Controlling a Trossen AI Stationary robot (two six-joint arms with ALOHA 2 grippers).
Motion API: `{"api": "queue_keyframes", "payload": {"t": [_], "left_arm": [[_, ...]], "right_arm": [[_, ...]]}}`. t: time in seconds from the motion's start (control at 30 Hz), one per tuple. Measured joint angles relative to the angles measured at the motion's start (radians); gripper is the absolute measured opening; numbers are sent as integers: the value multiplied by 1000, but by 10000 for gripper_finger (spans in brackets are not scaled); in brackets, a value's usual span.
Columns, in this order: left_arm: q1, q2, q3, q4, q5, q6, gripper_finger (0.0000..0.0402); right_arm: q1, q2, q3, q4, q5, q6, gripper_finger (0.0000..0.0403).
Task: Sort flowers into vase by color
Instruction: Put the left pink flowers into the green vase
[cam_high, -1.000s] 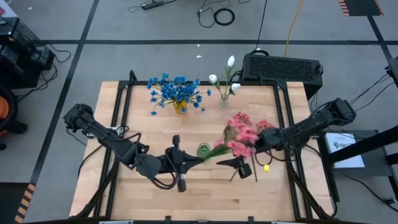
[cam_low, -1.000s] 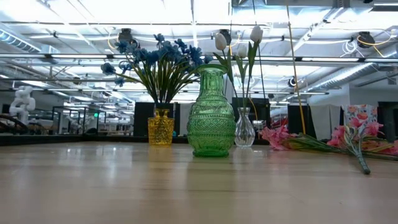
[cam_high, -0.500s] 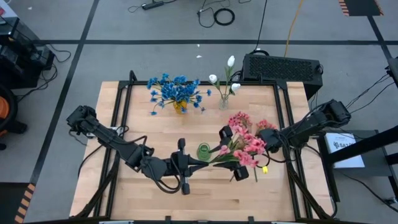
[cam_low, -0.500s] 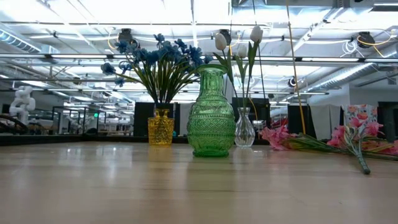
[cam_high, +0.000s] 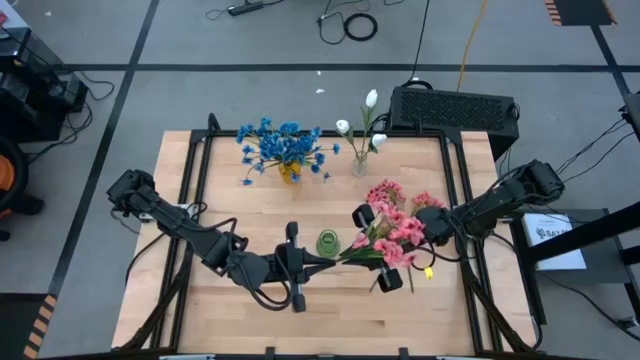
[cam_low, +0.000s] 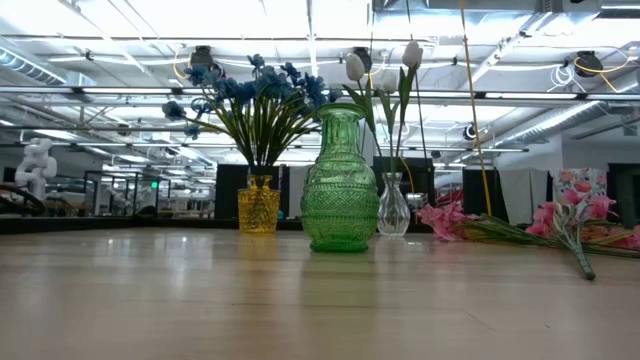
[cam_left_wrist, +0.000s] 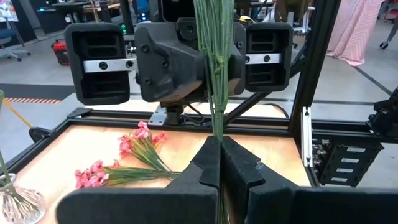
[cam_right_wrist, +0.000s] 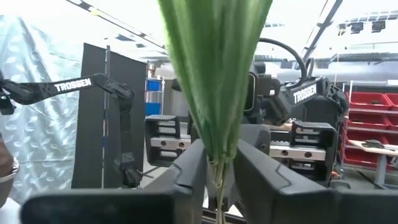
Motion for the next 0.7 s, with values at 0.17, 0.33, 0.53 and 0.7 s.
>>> {"api": "queue_keyframes", "payload": {"t": [0.17, 0.33, 0.53, 0.7], "left_arm": [[4, 0, 0, 0, 0, -2, 4], [5, 0, 0, 0, 2, -3, 4], [5, 0, 0, -1, 4, -3, 4], [5, 0, 0, -1, 4, -3, 4]], "right_arm": [[0, 0, 0, -5, 1, -2, 47], [12, 0, 0, -3, -1, -34, 58], [19, 0, 0, 1, -1, -47, 78], [23, 2, 0, 5, -19, -60, 88]]}}
